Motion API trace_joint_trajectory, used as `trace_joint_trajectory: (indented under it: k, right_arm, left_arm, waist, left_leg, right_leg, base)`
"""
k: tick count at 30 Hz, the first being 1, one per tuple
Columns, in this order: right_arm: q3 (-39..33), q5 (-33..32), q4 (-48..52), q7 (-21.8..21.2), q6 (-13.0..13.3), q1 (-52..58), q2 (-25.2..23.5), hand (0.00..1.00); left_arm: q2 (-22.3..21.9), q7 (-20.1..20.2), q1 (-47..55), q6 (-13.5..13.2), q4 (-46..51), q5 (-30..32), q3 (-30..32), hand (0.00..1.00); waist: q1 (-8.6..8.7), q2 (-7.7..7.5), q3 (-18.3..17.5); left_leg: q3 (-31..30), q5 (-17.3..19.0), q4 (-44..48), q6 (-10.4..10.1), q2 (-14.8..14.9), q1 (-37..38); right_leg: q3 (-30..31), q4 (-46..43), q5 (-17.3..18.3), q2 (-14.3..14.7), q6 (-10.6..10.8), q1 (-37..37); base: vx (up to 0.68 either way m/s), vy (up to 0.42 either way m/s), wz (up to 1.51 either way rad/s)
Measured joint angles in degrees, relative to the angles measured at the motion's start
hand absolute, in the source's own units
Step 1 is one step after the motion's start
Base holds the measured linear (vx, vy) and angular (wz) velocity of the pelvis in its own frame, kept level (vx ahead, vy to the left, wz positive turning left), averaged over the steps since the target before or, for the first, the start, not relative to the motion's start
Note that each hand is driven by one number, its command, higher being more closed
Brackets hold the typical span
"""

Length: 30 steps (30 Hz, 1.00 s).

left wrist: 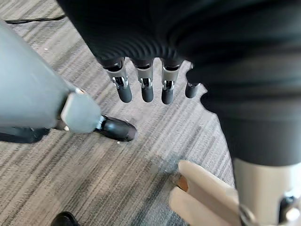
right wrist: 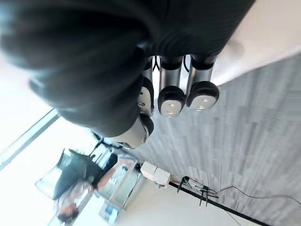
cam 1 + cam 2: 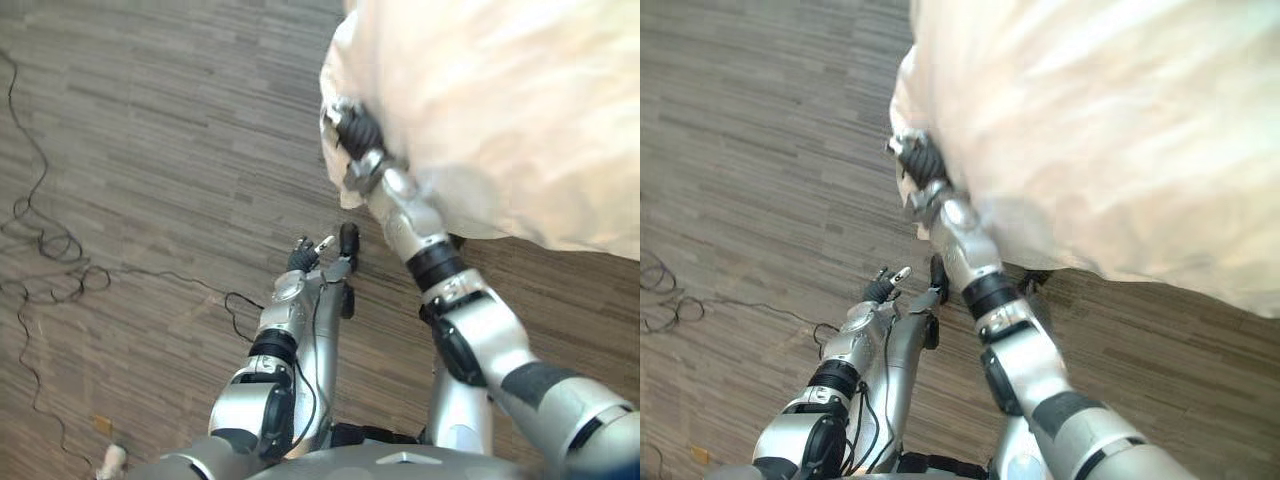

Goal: Tidy the bed and pick cloth on bed and put in laundry

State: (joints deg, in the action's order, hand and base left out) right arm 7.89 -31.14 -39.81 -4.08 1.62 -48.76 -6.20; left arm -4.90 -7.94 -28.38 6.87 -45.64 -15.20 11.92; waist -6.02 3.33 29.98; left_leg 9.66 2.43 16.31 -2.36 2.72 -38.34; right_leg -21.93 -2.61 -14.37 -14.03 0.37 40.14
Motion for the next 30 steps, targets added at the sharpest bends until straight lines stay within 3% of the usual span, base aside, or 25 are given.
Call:
trace_joint_trajectory:
  k: [3, 5, 6, 8, 10, 14, 17, 19, 21, 22, 24, 25, 27, 28, 29, 30]
  right_arm:
    - [-1.61, -0.28, -2.88, -2.25, 0.09, 6.57, -0.02, 1.00]
    - [-10.53, -1.68, -6.88, -2.52, 1.19, 14.80, 0.21, 1.00]
    - [-12.45, -2.04, -7.12, -2.61, 1.69, 16.38, 1.16, 1.00]
    - [-16.41, -4.47, -7.20, -2.79, 3.54, 23.50, 6.34, 1.00]
    - [-18.50, -6.04, -7.19, -3.09, 4.62, 27.38, 8.89, 1.00]
    - [-23.14, -8.01, -7.19, -4.07, 6.80, 33.91, 9.60, 1.00]
    - [-26.61, -7.94, -8.94, -0.99, 8.34, 35.55, 9.60, 1.00]
    - [-31.41, -7.97, -11.74, 2.96, 10.67, 35.93, 10.57, 1.00]
    - [-36.47, -7.96, -12.42, 8.26, 15.88, 37.81, 14.51, 1.00]
    - [-37.29, -7.93, -11.88, 9.48, 17.41, 37.94, 15.64, 1.00]
    - [-37.94, -5.43, -5.51, 13.43, 23.43, 40.48, 18.91, 1.00]
    - [-37.89, -4.48, -3.25, 13.86, 24.60, 40.73, 19.39, 1.00]
    - [-36.94, -2.07, 4.12, 13.68, 27.61, 41.62, 20.42, 1.00]
    - [-36.02, -1.63, 9.09, 10.38, 28.84, 42.23, 20.33, 1.00]
    - [-34.15, -1.71, 13.58, 4.84, 28.80, 42.72, 20.16, 1.00]
    - [-32.77, -1.71, 15.84, 2.07, 28.65, 43.09, 20.11, 1.00]
  left_arm:
    - [-0.66, -1.16, -0.23, 0.23, -0.12, -0.41, 2.26, 0.00]
    - [-0.83, -1.35, -0.02, -0.11, -0.29, -1.70, 4.53, 0.00]
    - [-0.63, -1.35, 0.00, -0.29, -0.58, -1.70, 4.82, 0.00]
    - [0.50, -1.25, -0.04, -1.20, -1.40, -1.70, 5.01, 0.00]
    - [1.22, -1.18, -0.07, -1.38, -2.29, -1.70, 4.78, 0.00]
    - [2.22, -0.60, 1.76, -1.35, -4.15, -1.51, 3.32, 0.00]
    - [4.77, 1.03, 5.74, -0.63, -4.28, -0.59, 0.11, 0.00]
    - [6.73, 2.62, 8.98, 0.50, -5.89, 1.46, -0.78, 0.00]
    - [8.15, 4.89, 13.25, 2.06, -7.03, 3.60, -2.94, 0.00]
    - [8.37, 5.60, 14.29, 2.56, -7.03, 3.61, -2.92, 0.00]
    - [9.40, 7.67, 18.06, 5.52, -6.96, 3.60, -2.95, 0.00]
    - [9.71, 8.11, 18.89, 6.49, -6.94, 3.60, -2.96, 0.00]
    - [10.51, 9.24, 20.86, 9.14, -7.32, 3.60, -3.12, 0.00]
    - [10.94, 9.72, 22.32, 10.42, -7.56, 3.60, -3.78, 0.00]
    - [11.54, 10.18, 23.88, 11.41, -7.59, 3.83, -5.15, 0.00]
    - [11.68, 10.33, 24.61, 11.80, -7.63, 4.22, -5.36, 0.00]
  waist:
    - [1.73, -0.95, 0.10]
    - [3.67, -2.40, 0.25]
    - [3.86, -2.79, 0.19]
    - [6.04, -4.00, 0.04]
    - [6.91, -4.28, 0.03]
    - [6.83, -4.58, -1.78]
    - [7.97, -4.13, -3.86]
    - [9.03, -3.45, -7.03]
    - [9.60, -1.76, -10.38]
    - [9.71, -1.39, -11.34]
    - [9.76, -0.64, -15.27]
    - [9.83, -0.46, -15.91]
    - [9.91, -0.55, -17.79]
    - [9.78, -0.77, -19.20]
    - [9.76, -1.32, -19.92]
    - [9.76, -1.54, -20.17]
  left_leg:
    - [2.00, 1.59, 1.11, 0.35, 0.31, 1.56]
    - [4.46, 3.94, 2.14, 0.52, 1.04, 4.53]
    - [5.16, 4.66, 2.49, 0.53, 1.33, 5.35]
    - [7.08, 6.67, 3.20, 0.42, 2.26, 8.36]
    - [8.00, 8.03, 3.53, 0.03, 3.40, 11.39]
    - [10.41, 8.89, 0.36, -1.09, 4.90, 19.35]
    - [11.88, 8.24, -2.85, -2.04, 4.94, 25.51]
    - [12.69, 8.07, -4.92, -2.26, 4.69, 29.45]
    - [13.68, 8.07, -7.47, -2.27, 4.22, 35.33]
    - [13.79, 8.08, -8.02, -2.28, 4.06, 36.64]
    - [14.71, 8.12, -10.02, -2.33, 3.54, 41.05]
    - [14.82, 8.12, -10.44, -2.34, 3.49, 42.02]
    - [14.70, 8.25, -11.49, -2.46, 3.25, 44.78]
    - [14.46, 8.30, -12.23, -2.49, 3.18, 46.07]
    - [13.74, 8.43, -12.47, -2.51, 3.08, 47.32]
    - [13.17, 8.71, -12.52, -2.43, 3.08, 47.53]
  right_leg:
    - [1.83, -0.11, -0.13, 0.06, 0.17, -0.83]
    - [4.09, -0.18, -0.08, 0.51, 0.27, -2.82]
    - [4.54, -0.19, -0.01, 0.73, 0.36, -3.31]
    - [6.13, -0.13, 0.53, 1.63, 0.92, -5.45]
    - [6.80, 0.27, 1.05, 2.81, 0.88, -7.96]
    - [7.90, 0.62, 3.10, 4.99, 0.53, -13.18]
    - [8.51, 1.24, 3.46, 5.89, 0.42, -17.34]
    - [8.57, 3.20, 3.44, 6.39, 0.46, -20.96]
    - [8.75, 5.47, 3.27, 6.81, 0.71, -26.42]
    - [8.75, 6.23, 3.17, 6.88, 0.85, -27.85]
    - [9.28, 8.09, 2.83, 7.13, 1.47, -31.76]
    - [9.39, 8.10, 2.85, 7.22, 1.50, -32.57]
    - [9.50, 8.14, 3.38, 7.22, 2.24, -35.03]
    - [9.43, 8.45, 3.54, 7.34, 2.43, -36.08]
    - [9.10, 8.49, 3.94, 7.37, 3.00, -37.24]
    - [8.89, 8.49, 4.07, 7.37, 3.18, -37.76]
  base:
    - [0.08, 0.030, -0.35]
    - [0.10, 0.033, -0.60]
    - [0.10, 0.012, -0.70]
    - [0.12, 0.001, -0.60]
    - [0.13, -0.016, -0.52]
    - [0.14, -0.027, -0.36]
    - [0.16, -0.004, -0.27]
    - [0.15, 0.028, -0.22]
    - [0.15, 0.054, -0.19]
    - [0.13, 0.066, -0.12]
    - [0.09, 0.077, -0.17]
    - [0.03, 0.069, -0.19]
    - [-0.04, 0.041, -0.06]
    - [-0.08, 0.020, 0.08]
    - [-0.08, 0.007, 0.11]
    - [-0.10, -0.008, 0.15]
